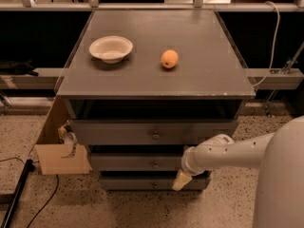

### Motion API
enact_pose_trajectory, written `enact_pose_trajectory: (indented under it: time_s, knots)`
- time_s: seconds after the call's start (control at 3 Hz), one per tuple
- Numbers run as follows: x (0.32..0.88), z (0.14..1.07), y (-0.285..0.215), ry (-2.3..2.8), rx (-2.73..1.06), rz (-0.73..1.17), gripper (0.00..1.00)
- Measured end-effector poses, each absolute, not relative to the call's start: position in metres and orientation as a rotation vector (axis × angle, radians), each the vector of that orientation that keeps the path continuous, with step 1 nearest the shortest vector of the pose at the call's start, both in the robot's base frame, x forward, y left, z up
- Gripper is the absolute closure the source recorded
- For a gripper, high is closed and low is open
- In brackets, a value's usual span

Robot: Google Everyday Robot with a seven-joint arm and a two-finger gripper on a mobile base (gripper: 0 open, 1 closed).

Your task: Open middle drawer

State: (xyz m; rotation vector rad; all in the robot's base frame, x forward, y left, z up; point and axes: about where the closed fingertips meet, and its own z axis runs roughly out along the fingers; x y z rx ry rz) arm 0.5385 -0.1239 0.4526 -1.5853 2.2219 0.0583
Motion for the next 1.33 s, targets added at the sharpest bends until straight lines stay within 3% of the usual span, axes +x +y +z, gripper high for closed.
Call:
enact_pose_trajectory:
  time_s: [1.33]
  knots:
    - [0.557, 0.446, -0.130, 2.217, -1.632, -0.013, 0.00]
